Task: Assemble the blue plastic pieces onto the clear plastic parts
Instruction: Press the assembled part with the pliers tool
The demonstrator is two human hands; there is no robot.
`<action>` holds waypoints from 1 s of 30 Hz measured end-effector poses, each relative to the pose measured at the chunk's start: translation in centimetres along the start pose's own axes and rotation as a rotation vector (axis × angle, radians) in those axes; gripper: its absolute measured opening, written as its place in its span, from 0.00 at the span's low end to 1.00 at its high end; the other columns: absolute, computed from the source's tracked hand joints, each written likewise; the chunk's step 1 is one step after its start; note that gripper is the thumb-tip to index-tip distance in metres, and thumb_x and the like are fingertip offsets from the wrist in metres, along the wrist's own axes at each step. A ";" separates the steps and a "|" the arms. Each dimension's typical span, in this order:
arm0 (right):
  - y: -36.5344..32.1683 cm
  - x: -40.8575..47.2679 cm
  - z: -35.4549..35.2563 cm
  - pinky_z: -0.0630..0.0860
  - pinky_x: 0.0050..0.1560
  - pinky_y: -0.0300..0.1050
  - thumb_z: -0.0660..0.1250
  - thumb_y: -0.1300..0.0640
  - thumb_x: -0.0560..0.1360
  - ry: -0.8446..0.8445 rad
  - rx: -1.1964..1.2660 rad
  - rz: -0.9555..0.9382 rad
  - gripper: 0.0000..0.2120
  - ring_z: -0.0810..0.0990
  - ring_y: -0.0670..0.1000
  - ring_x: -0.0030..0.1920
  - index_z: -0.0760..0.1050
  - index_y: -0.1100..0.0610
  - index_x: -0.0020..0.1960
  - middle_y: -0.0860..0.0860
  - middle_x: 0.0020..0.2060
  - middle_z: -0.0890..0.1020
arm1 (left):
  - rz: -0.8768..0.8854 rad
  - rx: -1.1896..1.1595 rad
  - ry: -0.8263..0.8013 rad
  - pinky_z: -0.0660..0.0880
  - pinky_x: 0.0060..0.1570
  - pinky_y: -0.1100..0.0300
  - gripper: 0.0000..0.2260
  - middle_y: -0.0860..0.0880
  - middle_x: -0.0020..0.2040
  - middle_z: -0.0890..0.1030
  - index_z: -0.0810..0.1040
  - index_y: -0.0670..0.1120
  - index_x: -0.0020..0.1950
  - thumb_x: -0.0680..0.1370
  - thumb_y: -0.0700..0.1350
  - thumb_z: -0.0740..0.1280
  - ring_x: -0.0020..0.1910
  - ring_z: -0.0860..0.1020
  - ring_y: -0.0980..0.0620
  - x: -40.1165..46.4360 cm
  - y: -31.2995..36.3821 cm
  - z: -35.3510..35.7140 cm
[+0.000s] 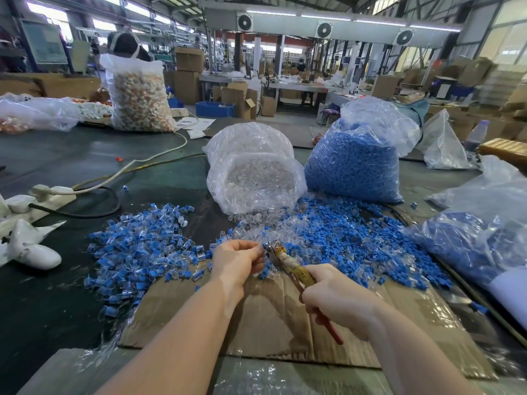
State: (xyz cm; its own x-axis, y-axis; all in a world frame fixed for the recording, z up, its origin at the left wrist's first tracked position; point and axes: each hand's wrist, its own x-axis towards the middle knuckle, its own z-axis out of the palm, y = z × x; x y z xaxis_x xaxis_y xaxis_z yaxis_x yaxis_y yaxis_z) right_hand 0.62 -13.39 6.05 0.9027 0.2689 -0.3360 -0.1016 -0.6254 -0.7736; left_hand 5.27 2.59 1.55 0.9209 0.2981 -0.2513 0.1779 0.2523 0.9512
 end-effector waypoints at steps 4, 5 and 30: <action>0.5 -0.1 0.0 0.68 0.37 0.45 0.62 0.69 0.68 0.028 0.242 0.081 0.11 0.70 0.50 0.35 0.71 0.61 0.49 0.53 0.37 0.71 | 0.008 -0.017 0.025 0.75 0.26 0.65 0.02 0.44 0.33 0.79 0.78 0.38 0.43 0.73 0.33 0.68 0.28 0.78 0.54 -0.2 0.1 -0.2; 0.7 0.1 0.1 0.68 0.36 0.43 0.62 0.69 0.68 0.068 0.250 0.073 0.11 0.69 0.50 0.35 0.71 0.59 0.49 0.53 0.38 0.71 | 0.025 0.006 0.046 0.75 0.27 0.65 0.02 0.45 0.33 0.79 0.78 0.39 0.44 0.74 0.34 0.68 0.28 0.77 0.54 -0.2 0.2 -0.4; 6.9 4.1 -3.9 0.68 0.61 0.55 0.56 0.37 0.76 0.643 -0.725 0.348 0.22 0.68 0.61 0.62 0.68 0.55 0.55 0.60 0.59 0.72 | 0.591 1.042 0.408 0.66 0.56 0.53 0.08 0.46 0.54 0.79 0.81 0.48 0.54 0.77 0.43 0.66 0.55 0.69 0.46 1.4 0.2 -7.1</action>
State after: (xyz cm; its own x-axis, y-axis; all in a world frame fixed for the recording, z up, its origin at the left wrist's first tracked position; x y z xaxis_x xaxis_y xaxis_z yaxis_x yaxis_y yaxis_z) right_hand 5.30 -19.49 1.44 0.9465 -0.3207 0.0365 -0.3154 -0.9429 -0.1067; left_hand 4.14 9.61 0.10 0.8124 0.4258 0.3984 0.1366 -0.8032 0.5799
